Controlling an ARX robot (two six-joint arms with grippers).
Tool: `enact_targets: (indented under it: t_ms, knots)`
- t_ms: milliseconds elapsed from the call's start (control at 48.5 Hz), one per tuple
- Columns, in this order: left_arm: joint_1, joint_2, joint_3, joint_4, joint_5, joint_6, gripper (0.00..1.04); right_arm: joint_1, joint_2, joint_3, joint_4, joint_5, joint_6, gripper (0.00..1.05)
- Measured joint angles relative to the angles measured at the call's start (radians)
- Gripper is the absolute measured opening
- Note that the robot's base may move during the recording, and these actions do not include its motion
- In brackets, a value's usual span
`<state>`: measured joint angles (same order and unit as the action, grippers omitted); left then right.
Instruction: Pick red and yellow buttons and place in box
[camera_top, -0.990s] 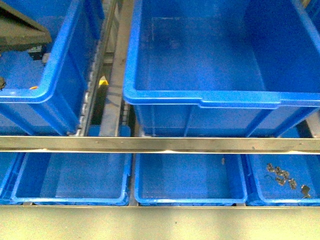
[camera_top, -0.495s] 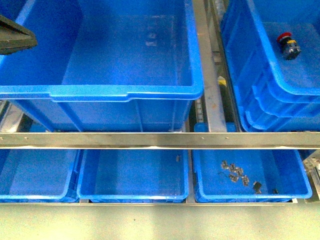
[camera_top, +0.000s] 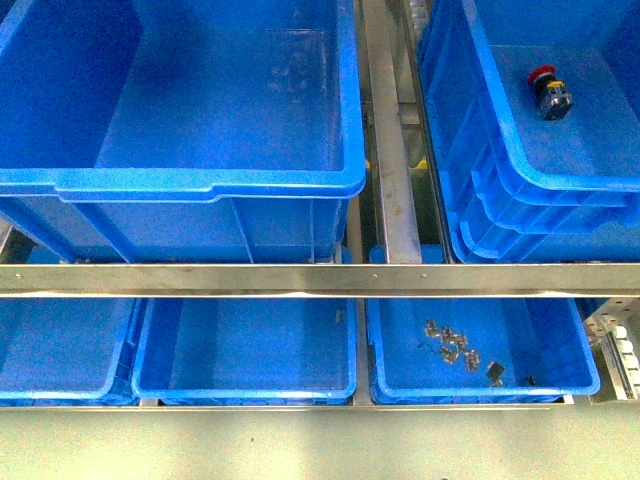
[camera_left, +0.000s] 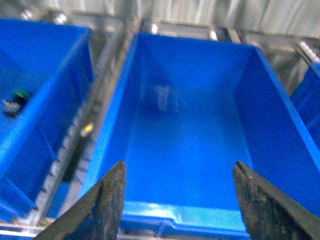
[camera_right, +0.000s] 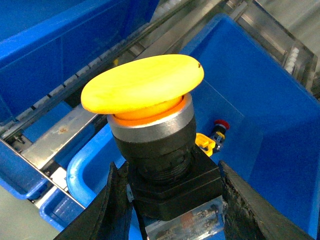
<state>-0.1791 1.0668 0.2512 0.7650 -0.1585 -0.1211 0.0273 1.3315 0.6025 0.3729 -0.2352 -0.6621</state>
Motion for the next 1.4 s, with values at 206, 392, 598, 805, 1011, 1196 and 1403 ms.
enact_targets:
  t_ms: [206, 392, 598, 805, 1011, 1196, 1403]
  knots:
    - [0.039, -0.151, -0.111, -0.001, 0.026, 0.095, 0.26, 0.0, -0.002, -0.001, 0.002, 0.003, 0.005, 0.4]
    - [0.083, -0.323, -0.181, -0.098, 0.066, 0.107, 0.03, 0.0, -0.002, -0.002, 0.003, 0.004, 0.011, 0.4]
    - [0.174, -0.387, -0.23, -0.105, 0.151, 0.11, 0.03, 0.0, -0.002, -0.002, 0.003, 0.005, 0.011, 0.4]
    - [0.174, -0.496, -0.231, -0.206, 0.158, 0.11, 0.03, 0.001, -0.002, -0.002, 0.003, 0.006, 0.011, 0.4]
    - [0.175, -0.616, -0.231, -0.317, 0.158, 0.11, 0.03, 0.005, 0.004, -0.002, 0.003, 0.015, 0.012, 0.4]
    - [0.175, -0.711, -0.231, -0.409, 0.158, 0.11, 0.03, 0.012, 0.017, 0.002, 0.003, 0.029, 0.014, 0.39]
    - [0.175, -0.807, -0.231, -0.504, 0.158, 0.11, 0.03, 0.019, 0.045, 0.02, 0.006, 0.037, 0.02, 0.39]
